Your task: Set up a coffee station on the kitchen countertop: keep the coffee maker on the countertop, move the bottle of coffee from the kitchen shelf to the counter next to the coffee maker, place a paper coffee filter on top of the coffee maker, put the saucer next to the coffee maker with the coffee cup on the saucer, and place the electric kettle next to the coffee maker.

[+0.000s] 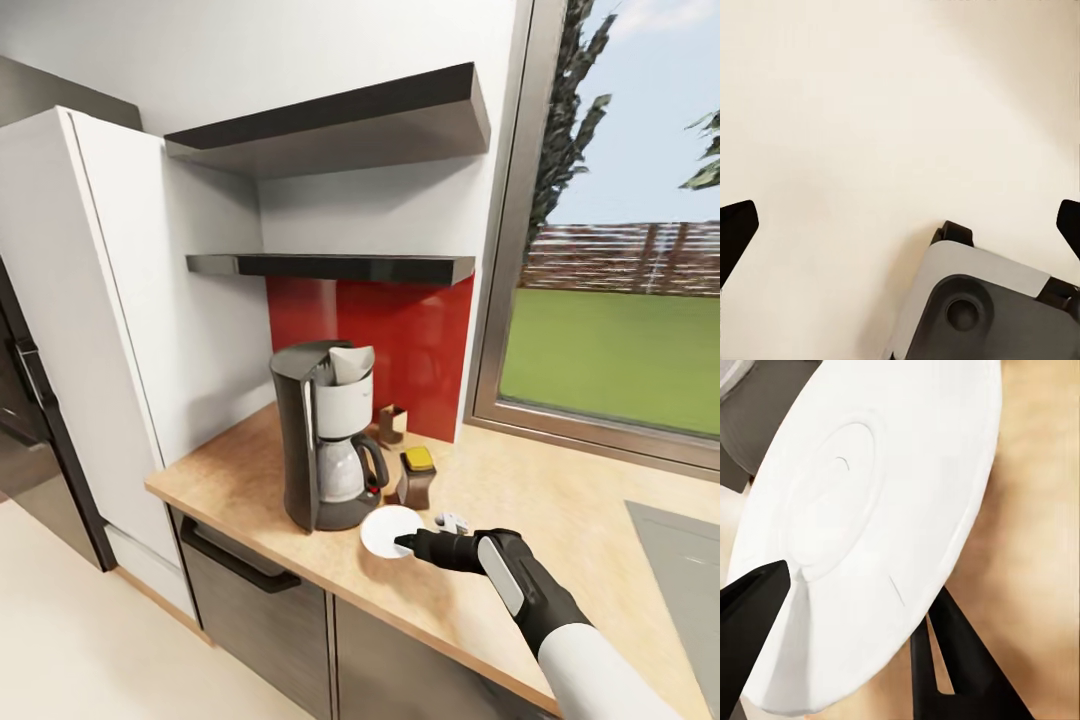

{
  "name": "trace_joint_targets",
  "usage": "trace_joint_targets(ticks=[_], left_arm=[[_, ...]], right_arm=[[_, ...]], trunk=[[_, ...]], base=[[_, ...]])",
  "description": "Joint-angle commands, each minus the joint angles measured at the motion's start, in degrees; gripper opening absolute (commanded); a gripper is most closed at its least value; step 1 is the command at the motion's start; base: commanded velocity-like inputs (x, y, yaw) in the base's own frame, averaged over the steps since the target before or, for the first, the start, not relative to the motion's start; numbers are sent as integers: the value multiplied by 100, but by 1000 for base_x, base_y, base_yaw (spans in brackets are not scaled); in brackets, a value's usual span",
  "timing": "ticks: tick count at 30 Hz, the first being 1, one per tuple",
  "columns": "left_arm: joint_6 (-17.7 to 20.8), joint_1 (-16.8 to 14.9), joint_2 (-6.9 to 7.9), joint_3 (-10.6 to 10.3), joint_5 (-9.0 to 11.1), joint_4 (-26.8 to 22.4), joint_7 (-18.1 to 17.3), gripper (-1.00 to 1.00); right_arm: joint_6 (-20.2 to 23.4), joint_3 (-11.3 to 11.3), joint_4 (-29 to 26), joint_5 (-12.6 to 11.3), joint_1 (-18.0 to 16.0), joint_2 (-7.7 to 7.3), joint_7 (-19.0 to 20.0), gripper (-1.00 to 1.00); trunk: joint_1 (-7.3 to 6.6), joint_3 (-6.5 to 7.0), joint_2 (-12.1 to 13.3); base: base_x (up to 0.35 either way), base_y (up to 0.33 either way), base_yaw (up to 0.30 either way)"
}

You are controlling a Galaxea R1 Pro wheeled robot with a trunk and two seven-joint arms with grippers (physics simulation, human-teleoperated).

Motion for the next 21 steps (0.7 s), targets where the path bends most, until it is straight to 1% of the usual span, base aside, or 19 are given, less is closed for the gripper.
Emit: trace_joint_targets(ticks=[1, 6, 15, 16, 21], left_arm=[[14, -5, -2, 19, 24, -7, 4, 100], [14, -4, -2, 21, 24, -7, 4, 100], [14, -5, -2, 24, 24, -7, 4, 100], [14, -3, -2, 24, 24, -7, 4, 100], [14, -6, 2, 23, 21, -7, 4, 100]], right_arm=[[20, 3, 3, 13, -5, -2, 16, -100], [18, -1, 138, 8, -5, -2, 16, -100], [18, -6, 159, 7, -5, -2, 16, -100], [18, -6, 159, 7, -5, -2, 16, 100], [18, -6, 159, 7, -5, -2, 11, 100]], trunk=[[3, -10, -9], [3, -10, -9], [3, -10, -9], [3, -10, -9], [3, -10, -9]], base=[[89, 74, 0], [24, 20, 0], [1, 1, 0], [0, 0, 0], [0, 0, 0]])
